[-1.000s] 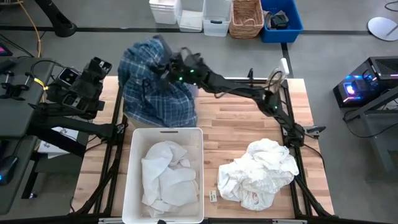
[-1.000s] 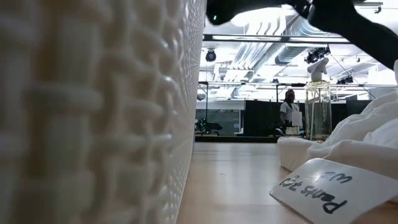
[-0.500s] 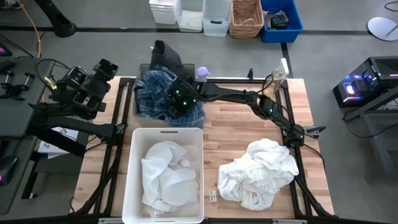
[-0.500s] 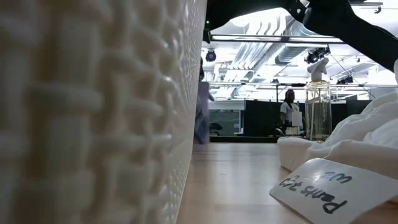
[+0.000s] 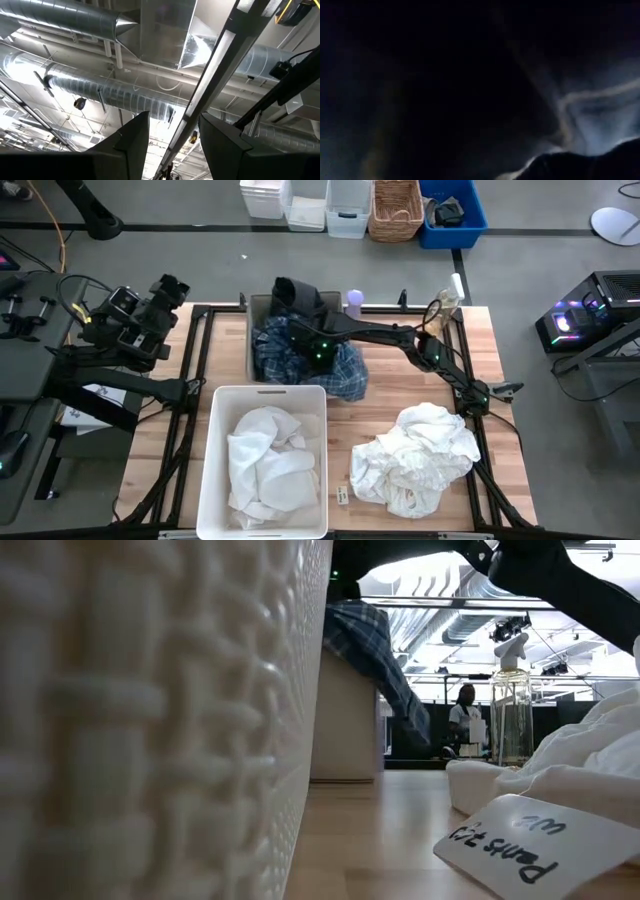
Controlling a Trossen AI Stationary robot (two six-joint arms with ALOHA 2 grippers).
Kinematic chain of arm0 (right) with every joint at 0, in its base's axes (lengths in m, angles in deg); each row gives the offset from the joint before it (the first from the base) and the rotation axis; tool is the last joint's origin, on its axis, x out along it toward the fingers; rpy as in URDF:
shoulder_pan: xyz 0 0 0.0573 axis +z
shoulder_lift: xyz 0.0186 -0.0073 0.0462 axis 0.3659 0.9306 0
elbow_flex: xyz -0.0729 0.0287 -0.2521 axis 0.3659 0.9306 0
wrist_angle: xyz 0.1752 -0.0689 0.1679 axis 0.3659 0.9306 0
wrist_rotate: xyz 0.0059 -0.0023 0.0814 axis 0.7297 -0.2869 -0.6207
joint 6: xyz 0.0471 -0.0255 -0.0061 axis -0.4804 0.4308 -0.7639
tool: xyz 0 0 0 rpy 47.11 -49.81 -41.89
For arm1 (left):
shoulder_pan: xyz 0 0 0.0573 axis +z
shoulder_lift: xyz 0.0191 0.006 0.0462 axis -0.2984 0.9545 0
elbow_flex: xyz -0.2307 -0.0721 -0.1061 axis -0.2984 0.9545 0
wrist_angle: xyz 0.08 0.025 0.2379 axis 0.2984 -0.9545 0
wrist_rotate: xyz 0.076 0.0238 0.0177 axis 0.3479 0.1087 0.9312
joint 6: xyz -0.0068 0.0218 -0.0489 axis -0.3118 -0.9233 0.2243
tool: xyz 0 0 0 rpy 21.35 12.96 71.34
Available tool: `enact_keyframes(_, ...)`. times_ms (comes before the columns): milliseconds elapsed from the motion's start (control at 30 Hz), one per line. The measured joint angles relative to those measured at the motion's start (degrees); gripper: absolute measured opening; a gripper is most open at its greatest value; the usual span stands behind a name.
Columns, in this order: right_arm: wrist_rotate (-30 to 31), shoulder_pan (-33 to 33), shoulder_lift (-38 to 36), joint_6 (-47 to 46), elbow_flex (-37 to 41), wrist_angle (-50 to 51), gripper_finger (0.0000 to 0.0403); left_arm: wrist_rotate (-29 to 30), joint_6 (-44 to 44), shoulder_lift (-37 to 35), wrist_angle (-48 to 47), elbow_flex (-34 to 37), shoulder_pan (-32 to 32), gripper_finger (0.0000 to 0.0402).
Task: Sort clothes
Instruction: Put the blue checkered shirt into the top white laundry organizer
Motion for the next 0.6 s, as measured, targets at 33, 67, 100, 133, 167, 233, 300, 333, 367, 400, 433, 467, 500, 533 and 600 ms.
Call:
enact_keyframes(33,0.18,0.0,0.0,0.55,0.01,0.74,0.0276,0.01,0.0,0.0,-0.02,0.0,0.0,0.0161)
enact_keyframes(67,0.38,0.15,0.0,0.69,0.01,1.26,0.0275,0.01,0.0,0.0,-0.02,0.0,0.0,0.0161)
enact_keyframes(100,0.55,0.42,0.01,0.44,0.01,1.13,0.0275,0.01,0.0,0.0,-0.02,0.0,0.0,0.0161)
enact_keyframes(133,0.82,0.71,0.21,-0.1,0.07,0.4,0.0275,0.01,0.0,0.0,-0.02,0.0,0.0,0.0161)
enact_keyframes(167,1.27,1.06,0.4,-0.97,0.07,-0.76,0.0275,0.01,-0.01,0.0,-0.02,0.0,0.0,0.0161)
enact_keyframes(233,2.28,1.62,1.07,-2.98,0.14,-2.82,0.0274,0.02,-0.02,0.0,0.07,0.0,0.0,0.0161)
enact_keyframes(300,2.17,1.81,2.59,-5.55,0.02,-4.8,0.0274,0.21,0.0,-0.02,0.37,0.0,0.0,0.0161)
enact_keyframes(333,1.47,1.81,3.67,-6.71,-0.04,-4.92,0.0274,0.18,-0.01,0.0,0.6,0.0,0.0,0.0161)
enact_keyframes(367,0.3,1.8,4.61,-7.61,-0.16,-4.61,0.0274,0.2,0.0,-0.02,0.61,0.0,0.0,0.0161)
enact_keyframes(400,-1.25,1.72,5.57,-8.16,-0.19,-4.4,0.0274,0.21,0.0,-0.02,0.64,0.0,0.0,0.0161)
enact_keyframes(433,-2.62,1.61,6.46,-8.32,-0.26,-4.27,0.0274,0.21,-0.06,-0.02,0.73,0.0,0.0,0.0161)
enact_keyframes(467,-3.55,1.6,6.87,-8.54,-0.27,-4.18,0.0274,0.2,-0.41,-0.02,0.76,0.0,0.0,0.0161)
enact_keyframes(500,-3.79,1.73,7.05,-8.72,-0.28,-4.14,0.0274,0.21,-0.89,-0.02,0.76,0.0,0.0,0.0161)
enact_keyframes(533,-3.74,1.93,7.17,-8.74,-0.28,-4.21,0.0274,0.21,-1.42,-0.02,0.79,0.0,0.0,0.0161)
enact_keyframes(600,-3.63,2.01,7.17,-8.46,-0.28,-4.15,0.0274,0.21,-1.9,-0.02,0.81,0.0,0.0,0.0161)
